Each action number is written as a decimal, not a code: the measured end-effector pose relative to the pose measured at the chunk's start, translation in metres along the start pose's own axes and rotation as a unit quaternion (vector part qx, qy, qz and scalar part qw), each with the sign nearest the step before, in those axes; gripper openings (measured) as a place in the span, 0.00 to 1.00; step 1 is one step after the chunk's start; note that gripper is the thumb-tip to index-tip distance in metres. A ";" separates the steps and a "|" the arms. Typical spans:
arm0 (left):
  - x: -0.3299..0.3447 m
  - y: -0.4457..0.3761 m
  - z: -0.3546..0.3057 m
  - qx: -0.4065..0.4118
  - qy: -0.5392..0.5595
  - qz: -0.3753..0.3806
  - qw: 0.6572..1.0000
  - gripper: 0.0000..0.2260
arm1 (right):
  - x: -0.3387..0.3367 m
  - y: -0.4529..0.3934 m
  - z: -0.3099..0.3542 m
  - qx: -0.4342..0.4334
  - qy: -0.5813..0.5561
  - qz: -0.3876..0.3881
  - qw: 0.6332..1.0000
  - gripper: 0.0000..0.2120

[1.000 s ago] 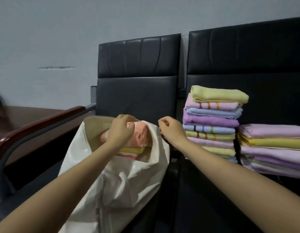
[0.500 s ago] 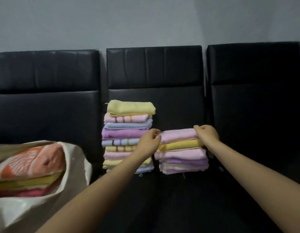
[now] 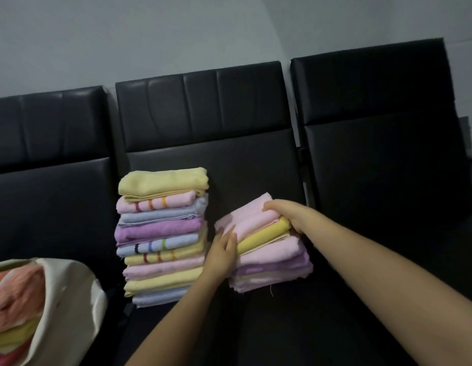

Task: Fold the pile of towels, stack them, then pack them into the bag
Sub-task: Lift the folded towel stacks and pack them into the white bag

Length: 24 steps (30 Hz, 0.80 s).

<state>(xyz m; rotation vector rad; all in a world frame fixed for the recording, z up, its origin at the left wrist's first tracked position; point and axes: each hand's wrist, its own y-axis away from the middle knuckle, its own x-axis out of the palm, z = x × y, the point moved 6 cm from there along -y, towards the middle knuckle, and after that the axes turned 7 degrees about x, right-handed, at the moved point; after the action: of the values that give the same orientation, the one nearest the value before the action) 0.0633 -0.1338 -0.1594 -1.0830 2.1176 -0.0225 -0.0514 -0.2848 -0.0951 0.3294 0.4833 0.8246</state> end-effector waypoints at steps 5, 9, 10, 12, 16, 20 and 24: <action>-0.003 0.012 0.015 0.006 0.053 -0.033 0.998 0.20 | 0.022 0.016 0.018 -0.068 0.029 -0.013 0.997 0.16; -0.015 0.021 0.009 0.017 0.124 -0.012 0.992 0.19 | 0.030 0.035 0.018 -0.058 -0.022 0.003 0.998 0.14; -0.020 0.025 0.000 0.027 0.149 -0.001 0.988 0.20 | 0.027 0.043 0.021 -0.071 -0.041 -0.004 0.997 0.14; -0.036 0.030 -0.015 -0.016 0.267 -0.014 0.964 0.24 | 0.018 0.063 0.036 -0.106 -0.080 -0.003 0.991 0.18; -0.074 0.055 -0.031 -0.167 0.482 0.014 0.860 0.28 | 0.025 0.129 0.083 -0.173 -0.076 0.071 0.979 0.03; -0.133 0.088 -0.034 -0.207 0.589 0.042 0.780 0.32 | 0.076 0.195 0.122 -0.199 -0.062 0.149 0.967 0.08; -0.237 0.115 -0.015 -0.133 0.645 -0.057 0.751 0.19 | 0.165 0.218 0.144 -0.197 -0.115 0.245 0.942 0.11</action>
<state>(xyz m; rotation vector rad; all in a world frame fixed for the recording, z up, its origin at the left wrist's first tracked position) 0.0614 0.1025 -0.0419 -1.6185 3.3217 -0.7555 -0.0136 -0.0327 0.0804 0.1690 0.0020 1.3245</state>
